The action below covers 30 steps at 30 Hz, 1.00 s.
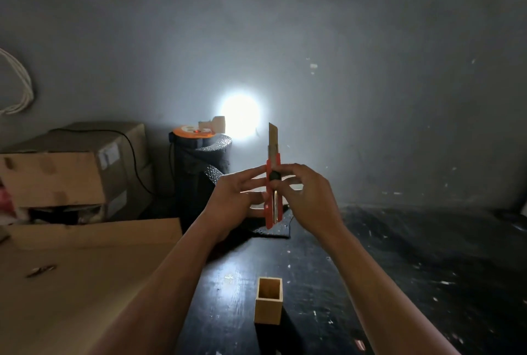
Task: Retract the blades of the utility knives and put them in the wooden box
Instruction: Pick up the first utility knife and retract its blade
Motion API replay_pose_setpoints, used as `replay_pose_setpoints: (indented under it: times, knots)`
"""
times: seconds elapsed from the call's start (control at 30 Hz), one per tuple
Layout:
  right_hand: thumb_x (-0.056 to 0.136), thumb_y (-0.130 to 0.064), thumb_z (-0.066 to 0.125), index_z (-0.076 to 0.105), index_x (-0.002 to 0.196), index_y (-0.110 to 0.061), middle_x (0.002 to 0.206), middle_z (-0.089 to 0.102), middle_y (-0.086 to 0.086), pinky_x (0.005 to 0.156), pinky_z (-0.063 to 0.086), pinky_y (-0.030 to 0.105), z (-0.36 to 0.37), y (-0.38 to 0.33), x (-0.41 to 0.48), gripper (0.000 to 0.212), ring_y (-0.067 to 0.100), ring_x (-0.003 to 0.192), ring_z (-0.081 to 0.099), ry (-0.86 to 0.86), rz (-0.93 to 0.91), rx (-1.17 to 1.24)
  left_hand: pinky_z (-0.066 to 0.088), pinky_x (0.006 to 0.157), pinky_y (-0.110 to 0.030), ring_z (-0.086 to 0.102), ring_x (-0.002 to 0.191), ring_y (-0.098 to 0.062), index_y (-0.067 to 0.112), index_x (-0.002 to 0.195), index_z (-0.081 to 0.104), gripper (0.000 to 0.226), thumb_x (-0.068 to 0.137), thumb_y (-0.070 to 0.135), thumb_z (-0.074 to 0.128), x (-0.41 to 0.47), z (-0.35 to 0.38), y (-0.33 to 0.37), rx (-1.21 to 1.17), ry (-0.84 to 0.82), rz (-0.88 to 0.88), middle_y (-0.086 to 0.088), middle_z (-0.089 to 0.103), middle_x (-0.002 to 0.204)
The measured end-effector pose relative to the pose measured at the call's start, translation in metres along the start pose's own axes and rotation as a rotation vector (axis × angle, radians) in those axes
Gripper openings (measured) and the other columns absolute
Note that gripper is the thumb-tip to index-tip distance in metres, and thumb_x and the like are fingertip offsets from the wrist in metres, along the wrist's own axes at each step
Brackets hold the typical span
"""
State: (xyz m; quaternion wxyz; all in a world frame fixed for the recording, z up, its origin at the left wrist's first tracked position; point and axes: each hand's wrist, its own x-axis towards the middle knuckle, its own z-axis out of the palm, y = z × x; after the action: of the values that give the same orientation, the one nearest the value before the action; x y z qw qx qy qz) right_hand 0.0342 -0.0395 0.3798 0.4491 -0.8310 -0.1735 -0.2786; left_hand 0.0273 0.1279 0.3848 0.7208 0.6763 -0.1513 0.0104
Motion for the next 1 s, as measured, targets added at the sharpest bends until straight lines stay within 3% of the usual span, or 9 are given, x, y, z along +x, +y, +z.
replay_pose_setpoints:
  times: [0.17, 0.37, 0.47, 0.57, 0.67, 0.73, 0.87, 1.0]
  knots:
    - [0.095, -0.025, 0.069, 0.072, 0.108, -0.028, 0.098, 0.057, -0.035, 0.071, 0.039, -0.008, -0.002, -0.001, 0.008, 0.014, -0.03, 0.089, 0.055, -0.024, -0.029, 0.021, 0.064, 0.066, -0.031, 0.079, 0.1, -0.027, 0.017, 0.134, 0.068, 0.058, 0.089, -0.019, 0.061, 0.013, -0.006, 0.01, -0.009, 0.017, 0.016, -0.007, 0.08, 0.116]
    - [0.096, -0.025, 0.068, 0.073, 0.105, -0.033, 0.113, 0.064, -0.024, 0.084, 0.038, 0.001, 0.01, 0.005, -0.012, 0.014, -0.011, 0.093, 0.059, -0.024, 0.04, 0.038, 0.064, 0.065, -0.031, 0.079, 0.1, -0.028, 0.019, 0.133, 0.069, 0.059, 0.089, -0.019, 0.062, 0.02, -0.01, 0.01, 0.016, 0.023, 0.005, -0.003, 0.082, 0.111]
    - [0.096, -0.023, 0.067, 0.074, 0.106, -0.033, 0.113, 0.061, -0.027, 0.075, 0.038, -0.008, 0.015, 0.008, -0.023, 0.015, -0.019, 0.089, 0.056, -0.002, 0.08, 0.067, 0.066, 0.07, -0.037, 0.08, 0.098, -0.028, 0.018, 0.134, 0.068, 0.059, 0.089, -0.02, 0.062, 0.022, -0.011, 0.008, 0.026, 0.02, -0.006, -0.005, 0.082, 0.111]
    - [0.096, -0.02, 0.068, 0.078, 0.11, -0.024, 0.114, 0.064, -0.023, 0.073, 0.04, -0.007, 0.019, 0.011, -0.029, 0.017, -0.018, 0.087, 0.059, -0.002, 0.111, 0.113, 0.066, 0.068, -0.036, 0.081, 0.093, -0.028, 0.017, 0.132, 0.069, 0.058, 0.088, -0.021, 0.062, 0.022, -0.01, 0.007, 0.043, 0.018, -0.019, -0.004, 0.082, 0.108]
    - [0.096, -0.024, 0.068, 0.075, 0.112, -0.028, 0.107, 0.061, -0.03, 0.071, 0.04, -0.007, 0.019, 0.011, -0.033, 0.018, -0.023, 0.087, 0.058, -0.01, 0.119, 0.108, 0.066, 0.067, -0.034, 0.081, 0.093, -0.026, 0.017, 0.133, 0.069, 0.059, 0.087, -0.02, 0.063, 0.021, -0.008, 0.006, 0.071, 0.007, -0.015, -0.004, 0.082, 0.111]
    - [0.094, -0.029, 0.069, 0.069, 0.115, -0.029, 0.106, 0.06, -0.031, 0.07, 0.042, -0.004, 0.02, 0.009, -0.033, 0.021, -0.017, 0.088, 0.058, -0.014, 0.14, 0.14, 0.066, 0.069, -0.035, 0.08, 0.095, -0.027, 0.018, 0.134, 0.069, 0.06, 0.088, -0.02, 0.062, 0.02, -0.008, 0.008, 0.073, -0.001, -0.007, -0.004, 0.082, 0.111]
    - [0.093, -0.029, 0.07, 0.067, 0.11, -0.031, 0.116, 0.068, -0.017, 0.08, 0.04, 0.003, 0.017, 0.006, -0.03, 0.018, -0.002, 0.097, 0.062, -0.009, 0.165, 0.165, 0.064, 0.062, -0.029, 0.081, 0.092, -0.024, 0.018, 0.131, 0.069, 0.058, 0.089, -0.02, 0.062, 0.02, -0.006, 0.014, 0.083, -0.003, 0.012, 0.003, 0.083, 0.104]
    - [0.095, -0.031, 0.068, 0.06, 0.115, -0.042, 0.115, 0.061, -0.031, 0.075, 0.041, -0.002, 0.012, 0.004, -0.029, 0.024, -0.008, 0.095, 0.062, -0.066, 0.13, 0.127, 0.064, 0.064, -0.031, 0.081, 0.088, -0.021, 0.018, 0.132, 0.07, 0.058, 0.088, -0.019, 0.063, 0.02, -0.009, 0.013, 0.095, 0.006, 0.009, 0.0, 0.083, 0.105]
